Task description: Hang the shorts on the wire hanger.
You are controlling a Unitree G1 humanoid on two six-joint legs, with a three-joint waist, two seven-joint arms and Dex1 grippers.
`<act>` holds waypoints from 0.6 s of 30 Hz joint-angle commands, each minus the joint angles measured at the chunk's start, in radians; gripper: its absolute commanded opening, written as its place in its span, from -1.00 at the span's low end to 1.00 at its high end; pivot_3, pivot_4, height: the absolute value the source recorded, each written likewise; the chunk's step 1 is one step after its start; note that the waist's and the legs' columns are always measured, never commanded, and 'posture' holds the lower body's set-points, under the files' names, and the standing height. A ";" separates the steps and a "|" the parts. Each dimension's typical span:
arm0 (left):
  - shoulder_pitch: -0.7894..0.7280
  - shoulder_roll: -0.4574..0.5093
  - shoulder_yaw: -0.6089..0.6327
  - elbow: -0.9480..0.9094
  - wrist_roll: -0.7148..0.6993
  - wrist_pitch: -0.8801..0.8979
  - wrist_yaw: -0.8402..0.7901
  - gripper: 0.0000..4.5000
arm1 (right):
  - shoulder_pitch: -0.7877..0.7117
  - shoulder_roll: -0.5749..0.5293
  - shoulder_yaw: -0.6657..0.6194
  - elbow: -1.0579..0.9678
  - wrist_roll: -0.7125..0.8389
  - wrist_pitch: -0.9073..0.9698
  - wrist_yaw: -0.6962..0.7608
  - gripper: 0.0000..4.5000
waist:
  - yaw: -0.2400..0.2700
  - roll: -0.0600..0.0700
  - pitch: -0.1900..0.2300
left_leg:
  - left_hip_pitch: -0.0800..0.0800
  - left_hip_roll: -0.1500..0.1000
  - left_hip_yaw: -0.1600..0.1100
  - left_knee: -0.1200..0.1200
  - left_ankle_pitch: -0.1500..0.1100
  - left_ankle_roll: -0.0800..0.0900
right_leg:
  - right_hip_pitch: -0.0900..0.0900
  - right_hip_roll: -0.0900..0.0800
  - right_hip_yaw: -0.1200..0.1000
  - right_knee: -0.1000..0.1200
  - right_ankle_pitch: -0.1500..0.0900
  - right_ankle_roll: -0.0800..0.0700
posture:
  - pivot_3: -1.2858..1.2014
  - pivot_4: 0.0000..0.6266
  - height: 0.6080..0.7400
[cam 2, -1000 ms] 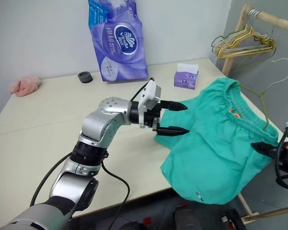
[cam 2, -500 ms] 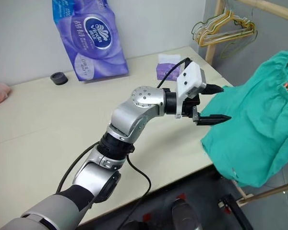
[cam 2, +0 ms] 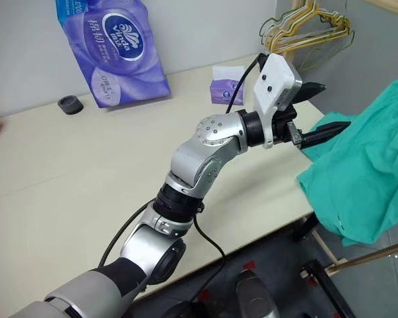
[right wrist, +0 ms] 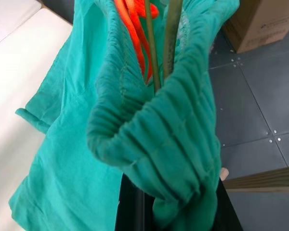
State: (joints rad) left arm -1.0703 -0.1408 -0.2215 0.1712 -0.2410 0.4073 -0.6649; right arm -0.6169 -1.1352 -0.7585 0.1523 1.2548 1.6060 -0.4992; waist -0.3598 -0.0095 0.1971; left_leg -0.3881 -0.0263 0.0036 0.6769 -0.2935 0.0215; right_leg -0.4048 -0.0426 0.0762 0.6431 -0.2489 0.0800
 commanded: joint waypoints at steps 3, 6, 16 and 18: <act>-0.057 -0.024 0.012 -0.002 -0.020 -0.027 0.001 0.99 | -0.062 -0.053 0.043 0.073 -0.154 -0.023 0.106 -1.00 | 0.002 0.000 0.000 | 0.000 0.000 0.000 0.000 0.000 0.000 | 0.000 0.000 0.000 0.000 0.000 0.000 | -0.30 -0.29 1.00; -0.072 -0.021 0.015 0.013 -0.021 -0.039 -0.004 0.99 | -0.082 -0.062 0.075 0.118 -0.231 -0.040 0.174 -1.00 | 0.002 0.000 0.001 | 0.000 0.000 0.001 0.000 0.000 0.000 | 0.000 0.000 0.001 0.000 0.000 0.001 | -0.29 -0.31 1.00; -0.084 -0.015 0.021 0.024 -0.026 -0.050 -0.004 0.99 | -0.214 -0.101 0.177 0.066 -0.395 -0.064 0.366 -1.00 | 0.004 0.002 0.007 | 0.004 -0.001 0.007 -0.001 0.000 0.000 | 0.000 0.000 0.009 0.000 0.001 0.004 | -0.29 -0.29 1.00; -0.084 -0.019 0.022 0.021 -0.032 -0.047 -0.008 0.99 | -0.227 -0.094 0.155 0.041 -0.422 -0.041 0.370 -1.00 | 0.001 0.001 0.011 | 0.005 -0.001 0.009 -0.001 -0.001 0.000 | 0.000 0.000 0.012 0.000 0.001 0.004 | -0.29 -0.28 1.00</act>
State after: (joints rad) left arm -1.1283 -0.1451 -0.2081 0.2149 -0.2584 0.3775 -0.6686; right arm -0.8134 -1.2023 -0.5673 0.2430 0.8563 1.5547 -0.1407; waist -0.3586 -0.0086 0.2084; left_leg -0.3833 -0.0275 0.0127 0.6754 -0.2941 0.0210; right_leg -0.4052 -0.0419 0.0891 0.6432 -0.2482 0.0845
